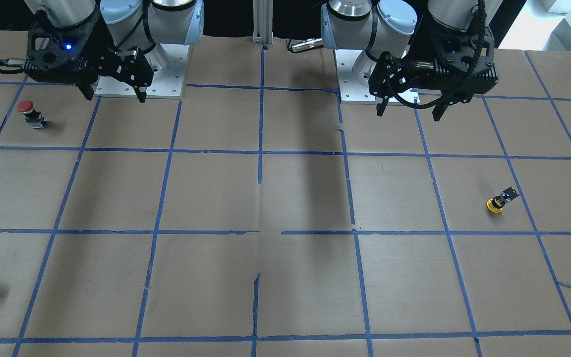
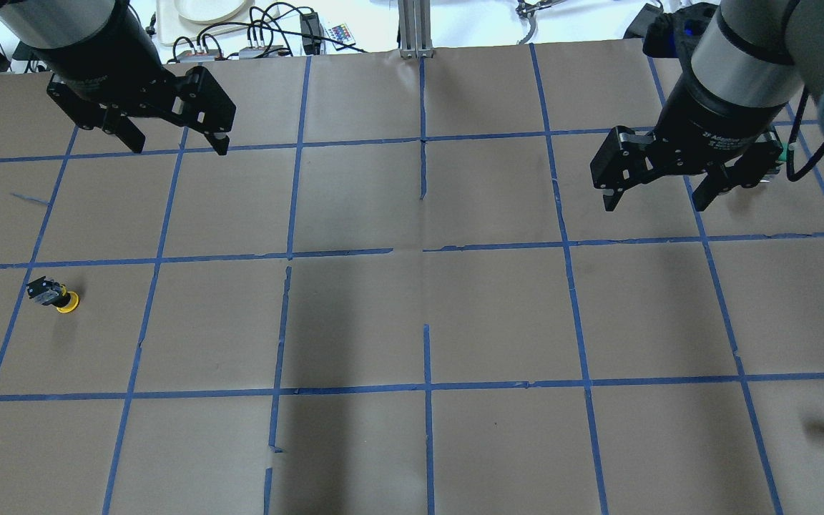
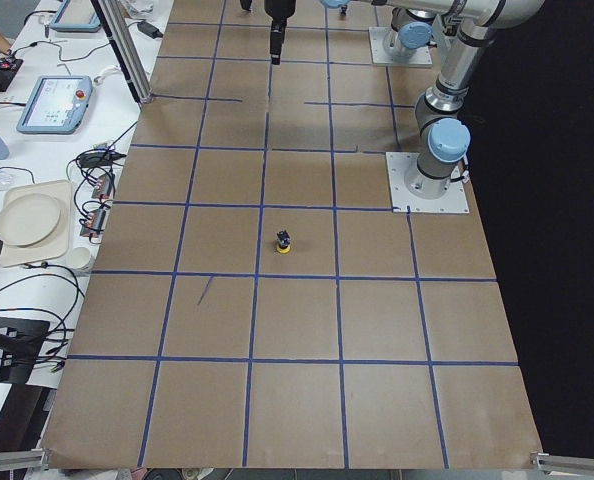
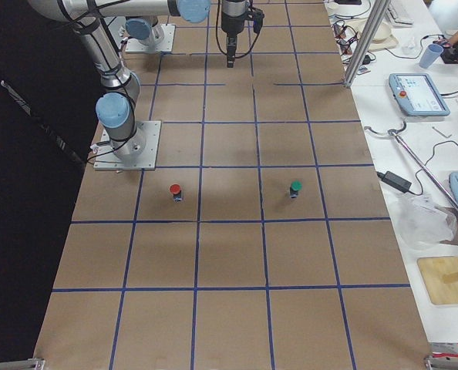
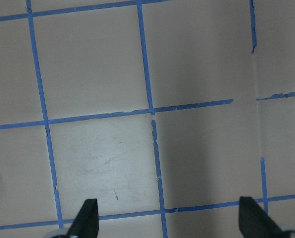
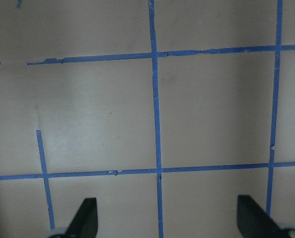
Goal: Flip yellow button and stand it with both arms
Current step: 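Move the left gripper down toward the yellow button lying on its side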
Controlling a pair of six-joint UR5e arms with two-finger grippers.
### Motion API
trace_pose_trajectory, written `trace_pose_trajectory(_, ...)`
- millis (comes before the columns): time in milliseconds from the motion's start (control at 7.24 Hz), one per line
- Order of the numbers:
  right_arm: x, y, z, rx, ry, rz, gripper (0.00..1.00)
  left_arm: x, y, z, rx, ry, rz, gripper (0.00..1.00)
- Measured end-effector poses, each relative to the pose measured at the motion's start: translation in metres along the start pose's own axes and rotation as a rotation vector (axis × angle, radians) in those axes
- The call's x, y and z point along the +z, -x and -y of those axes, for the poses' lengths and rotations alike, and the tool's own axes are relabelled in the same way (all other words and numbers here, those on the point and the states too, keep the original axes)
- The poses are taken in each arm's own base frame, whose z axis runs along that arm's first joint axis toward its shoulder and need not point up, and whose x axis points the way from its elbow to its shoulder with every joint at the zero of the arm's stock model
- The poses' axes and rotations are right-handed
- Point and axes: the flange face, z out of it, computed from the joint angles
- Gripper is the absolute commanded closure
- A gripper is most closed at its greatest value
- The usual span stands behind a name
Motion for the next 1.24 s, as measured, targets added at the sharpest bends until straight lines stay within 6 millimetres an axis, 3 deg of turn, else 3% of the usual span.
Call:
trace_pose_trajectory(414, 0.0, 0.0, 0.0, 0.001, 0.0, -0.001, 0.0, 0.007, 0.008, -0.005, -0.015, 0.028, 0.045, 0.0)
trace_pose_trajectory(553, 0.0, 0.0, 0.0, 0.001, 0.0, -0.001, 0.0, 0.013, 0.022, -0.003, -0.042, 0.038, 0.047, 0.0)
trace_pose_trajectory(829, 0.0, 0.0, 0.0, 0.001, 0.0, 0.0, 0.0, 0.041, 0.093, 0.002, -0.098, 0.071, 0.039, 0.0)
trace_pose_trajectory(1243, -0.001, 0.0, 0.0, 0.003, -0.002, 0.003, 0.0, 0.117, 0.208, 0.006, -0.069, 0.065, 0.042, 0.0)
